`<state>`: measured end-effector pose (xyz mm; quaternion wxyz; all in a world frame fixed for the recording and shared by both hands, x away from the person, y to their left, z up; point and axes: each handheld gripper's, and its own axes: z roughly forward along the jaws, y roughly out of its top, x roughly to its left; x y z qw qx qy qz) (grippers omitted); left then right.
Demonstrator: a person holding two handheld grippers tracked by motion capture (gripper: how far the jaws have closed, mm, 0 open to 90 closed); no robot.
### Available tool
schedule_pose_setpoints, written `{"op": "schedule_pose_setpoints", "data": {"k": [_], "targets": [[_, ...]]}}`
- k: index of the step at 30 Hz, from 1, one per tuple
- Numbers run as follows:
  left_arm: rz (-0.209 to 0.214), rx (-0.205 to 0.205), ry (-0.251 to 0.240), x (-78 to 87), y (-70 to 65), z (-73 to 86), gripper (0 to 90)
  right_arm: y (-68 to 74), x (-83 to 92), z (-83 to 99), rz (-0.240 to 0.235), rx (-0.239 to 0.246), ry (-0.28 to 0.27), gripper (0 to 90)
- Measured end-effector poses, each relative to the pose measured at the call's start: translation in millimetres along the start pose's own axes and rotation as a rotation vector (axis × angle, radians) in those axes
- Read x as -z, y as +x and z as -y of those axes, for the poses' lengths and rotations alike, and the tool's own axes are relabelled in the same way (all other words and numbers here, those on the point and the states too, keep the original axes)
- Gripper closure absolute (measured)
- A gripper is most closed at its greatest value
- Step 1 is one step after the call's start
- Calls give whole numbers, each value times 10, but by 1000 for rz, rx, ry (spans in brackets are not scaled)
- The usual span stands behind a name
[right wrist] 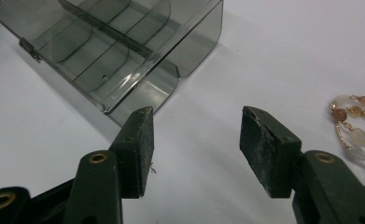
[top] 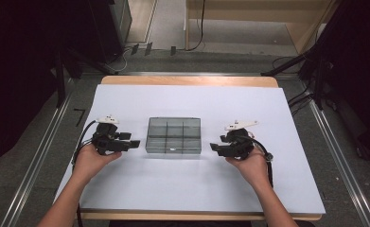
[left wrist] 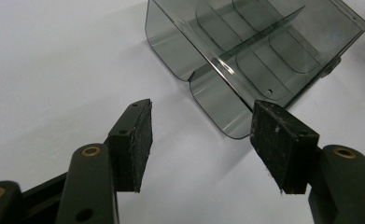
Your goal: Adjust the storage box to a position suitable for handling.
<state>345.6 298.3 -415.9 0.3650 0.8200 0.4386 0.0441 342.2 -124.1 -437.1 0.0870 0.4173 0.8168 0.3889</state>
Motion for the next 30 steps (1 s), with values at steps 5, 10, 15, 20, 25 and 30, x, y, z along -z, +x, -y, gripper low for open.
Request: {"op": "schedule_pose_setpoints", "data": {"k": [5,10,15,20,25,30], "targets": [[8,18,-1,21,-37,18,365,56,23,10,-7,10,-3,447],[15,-3,-2,36,-100,48,359,173,53,18,-17,34,-5,434],[17,-26,4,28,-170,71,366,192,76,9,-17,32,-17,452],[31,-49,8,-9,-236,84,407,230,79,29,-22,27,-10,503],[50,-53,33,-75,-238,120,466,296,50,40,-28,42,-3,546],[35,-79,43,-118,-273,132,516,307,-26,61,-43,39,20,592]]}}
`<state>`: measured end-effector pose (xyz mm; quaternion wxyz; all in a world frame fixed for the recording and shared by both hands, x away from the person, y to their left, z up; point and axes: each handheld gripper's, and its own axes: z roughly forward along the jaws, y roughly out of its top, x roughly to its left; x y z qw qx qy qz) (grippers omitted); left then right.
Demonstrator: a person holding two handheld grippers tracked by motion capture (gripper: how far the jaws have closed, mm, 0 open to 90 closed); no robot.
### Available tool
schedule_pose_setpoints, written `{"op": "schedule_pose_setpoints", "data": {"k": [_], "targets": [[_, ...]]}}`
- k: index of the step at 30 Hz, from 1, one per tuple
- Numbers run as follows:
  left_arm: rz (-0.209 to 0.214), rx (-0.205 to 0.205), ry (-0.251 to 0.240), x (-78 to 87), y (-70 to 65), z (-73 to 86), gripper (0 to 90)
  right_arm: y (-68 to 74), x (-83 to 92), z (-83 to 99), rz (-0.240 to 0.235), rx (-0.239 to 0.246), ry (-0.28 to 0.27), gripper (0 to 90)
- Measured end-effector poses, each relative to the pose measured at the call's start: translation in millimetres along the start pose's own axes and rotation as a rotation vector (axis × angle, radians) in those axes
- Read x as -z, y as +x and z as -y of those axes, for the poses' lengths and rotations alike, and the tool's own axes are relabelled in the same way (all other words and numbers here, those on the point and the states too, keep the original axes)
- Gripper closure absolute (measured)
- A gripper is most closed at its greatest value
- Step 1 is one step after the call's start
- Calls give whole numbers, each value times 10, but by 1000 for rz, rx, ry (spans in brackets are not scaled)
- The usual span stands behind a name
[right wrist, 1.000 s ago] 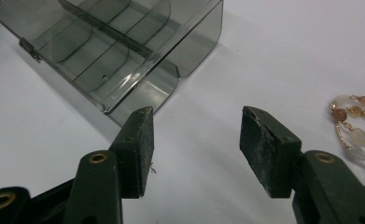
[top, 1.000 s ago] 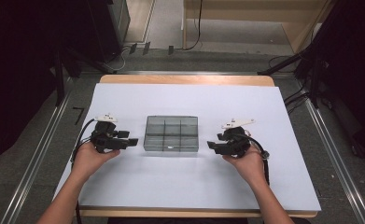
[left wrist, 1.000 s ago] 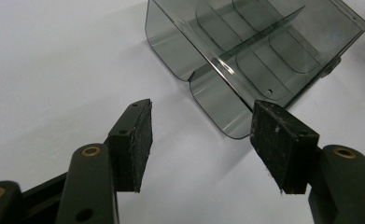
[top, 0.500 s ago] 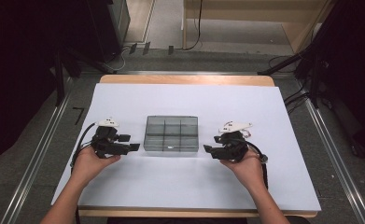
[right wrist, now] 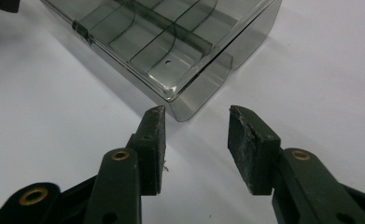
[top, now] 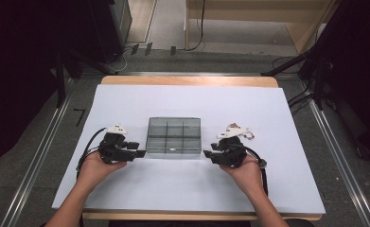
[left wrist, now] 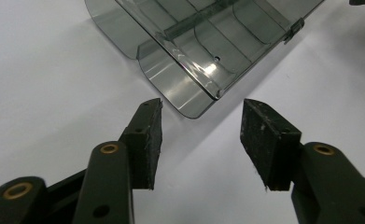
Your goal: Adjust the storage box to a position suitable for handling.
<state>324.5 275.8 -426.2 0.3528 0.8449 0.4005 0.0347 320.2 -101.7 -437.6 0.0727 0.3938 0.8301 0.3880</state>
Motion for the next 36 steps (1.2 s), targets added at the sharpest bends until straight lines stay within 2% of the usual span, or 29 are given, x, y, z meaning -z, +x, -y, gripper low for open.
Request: {"op": "schedule_pose_setpoints", "data": {"k": [7,12,13,16,30,36], "targets": [[-9,-42,23,-103,-54,-14,565,43,-82,-2,-11,22,18,617],[-3,-36,29,-153,-42,-15,574,58,-115,-7,-18,17,28,658],[-4,-36,31,-161,-37,-15,578,61,-134,-4,-21,28,33,664],[-5,-25,20,-170,-19,-20,579,75,-157,-6,-21,28,41,680],[-14,-42,29,-215,-33,-28,596,70,-251,-41,-37,29,58,740],[-6,-38,14,-196,-45,-37,605,68,-252,-48,-42,25,60,740]]}}
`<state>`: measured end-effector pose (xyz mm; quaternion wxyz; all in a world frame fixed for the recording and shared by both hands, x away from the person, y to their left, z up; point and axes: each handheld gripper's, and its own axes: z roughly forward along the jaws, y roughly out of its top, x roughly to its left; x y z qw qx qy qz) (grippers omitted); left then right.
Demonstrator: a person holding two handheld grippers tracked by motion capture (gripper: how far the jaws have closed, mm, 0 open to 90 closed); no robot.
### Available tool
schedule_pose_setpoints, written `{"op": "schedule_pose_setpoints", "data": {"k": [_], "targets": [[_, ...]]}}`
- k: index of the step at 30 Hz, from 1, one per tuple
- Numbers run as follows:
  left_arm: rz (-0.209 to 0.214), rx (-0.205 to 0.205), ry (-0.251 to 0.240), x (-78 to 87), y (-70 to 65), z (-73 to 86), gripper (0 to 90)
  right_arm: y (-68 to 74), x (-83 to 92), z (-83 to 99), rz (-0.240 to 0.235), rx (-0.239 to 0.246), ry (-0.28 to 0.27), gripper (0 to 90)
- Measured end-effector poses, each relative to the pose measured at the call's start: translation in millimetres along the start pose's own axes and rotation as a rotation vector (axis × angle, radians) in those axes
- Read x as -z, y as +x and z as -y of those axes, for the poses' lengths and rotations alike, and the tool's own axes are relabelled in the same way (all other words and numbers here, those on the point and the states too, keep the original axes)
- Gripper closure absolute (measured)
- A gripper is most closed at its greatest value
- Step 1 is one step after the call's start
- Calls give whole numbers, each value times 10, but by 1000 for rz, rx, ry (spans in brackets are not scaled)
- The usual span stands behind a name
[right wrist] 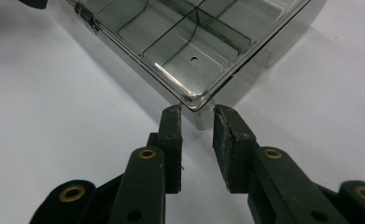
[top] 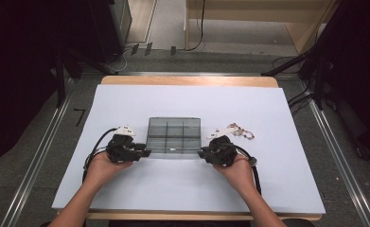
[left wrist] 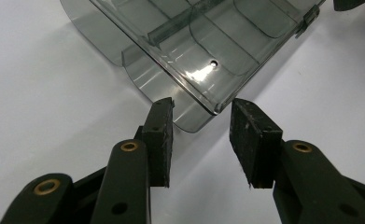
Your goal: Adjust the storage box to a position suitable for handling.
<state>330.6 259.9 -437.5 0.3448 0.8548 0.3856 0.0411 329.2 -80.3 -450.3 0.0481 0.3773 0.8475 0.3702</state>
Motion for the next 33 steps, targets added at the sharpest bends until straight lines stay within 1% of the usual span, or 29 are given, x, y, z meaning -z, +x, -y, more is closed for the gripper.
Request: {"op": "schedule_pose_setpoints", "data": {"k": [3,6,15,18,20,22,33], "targets": [[1,6,2,8,3,-2,603,2,4,-3,-1,0,-1,740],[8,6,-13,35,0,-6,605,5,22,-9,-2,-6,-6,740],[9,9,-24,62,-19,-18,613,10,49,-23,-8,-20,-14,741],[8,9,-22,63,-18,-20,614,11,54,-27,-5,-15,-17,741],[7,9,-21,64,-19,-22,614,14,61,-29,-7,-21,-17,742],[9,12,-21,67,-19,-24,616,9,74,-33,-6,-19,-27,752],[6,20,-26,78,-25,-27,629,20,81,-44,5,-20,-21,759]]}}
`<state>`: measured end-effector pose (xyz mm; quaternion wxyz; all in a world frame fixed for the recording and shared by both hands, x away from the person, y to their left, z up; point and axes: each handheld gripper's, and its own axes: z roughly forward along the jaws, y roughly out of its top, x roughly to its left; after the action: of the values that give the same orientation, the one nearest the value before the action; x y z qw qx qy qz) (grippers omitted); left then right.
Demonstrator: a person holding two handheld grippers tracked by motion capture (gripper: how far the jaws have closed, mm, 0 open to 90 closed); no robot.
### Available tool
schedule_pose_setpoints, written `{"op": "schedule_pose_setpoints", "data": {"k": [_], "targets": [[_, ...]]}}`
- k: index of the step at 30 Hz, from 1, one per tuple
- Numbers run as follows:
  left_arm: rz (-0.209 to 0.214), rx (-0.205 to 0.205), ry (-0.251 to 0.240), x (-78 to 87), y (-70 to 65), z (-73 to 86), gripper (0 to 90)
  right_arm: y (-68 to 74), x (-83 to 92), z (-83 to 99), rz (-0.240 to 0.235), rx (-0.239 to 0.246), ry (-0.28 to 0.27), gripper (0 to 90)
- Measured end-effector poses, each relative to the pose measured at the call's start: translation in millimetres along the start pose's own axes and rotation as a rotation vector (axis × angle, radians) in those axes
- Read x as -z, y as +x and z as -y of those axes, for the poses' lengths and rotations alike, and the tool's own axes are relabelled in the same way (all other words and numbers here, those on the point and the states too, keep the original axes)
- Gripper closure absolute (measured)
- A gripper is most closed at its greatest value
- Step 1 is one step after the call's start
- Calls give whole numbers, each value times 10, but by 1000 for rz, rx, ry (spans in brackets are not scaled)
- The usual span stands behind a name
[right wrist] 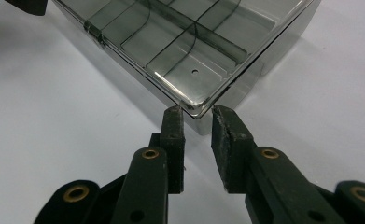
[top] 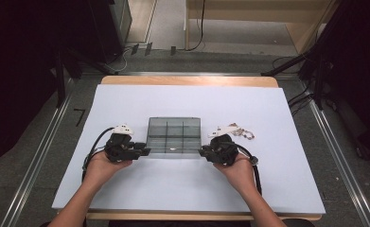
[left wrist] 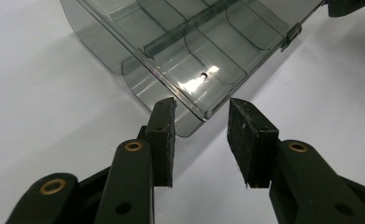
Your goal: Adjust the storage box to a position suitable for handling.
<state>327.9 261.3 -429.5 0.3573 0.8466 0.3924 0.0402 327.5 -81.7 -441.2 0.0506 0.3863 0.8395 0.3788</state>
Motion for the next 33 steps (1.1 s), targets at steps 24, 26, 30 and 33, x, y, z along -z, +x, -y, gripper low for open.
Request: {"op": "schedule_pose_setpoints", "data": {"k": [24,26,30,33], "targets": [[-14,-14,-41,60,-26,-48,588,15,58,-40,-4,8,-68,747],[-14,-16,-45,66,-26,-55,587,18,65,-48,-4,7,-70,743],[-4,-22,-56,71,-30,-93,591,21,80,-67,0,12,-83,742],[-5,-27,-65,87,-32,-125,588,24,103,-85,-1,0,-97,740]]}}
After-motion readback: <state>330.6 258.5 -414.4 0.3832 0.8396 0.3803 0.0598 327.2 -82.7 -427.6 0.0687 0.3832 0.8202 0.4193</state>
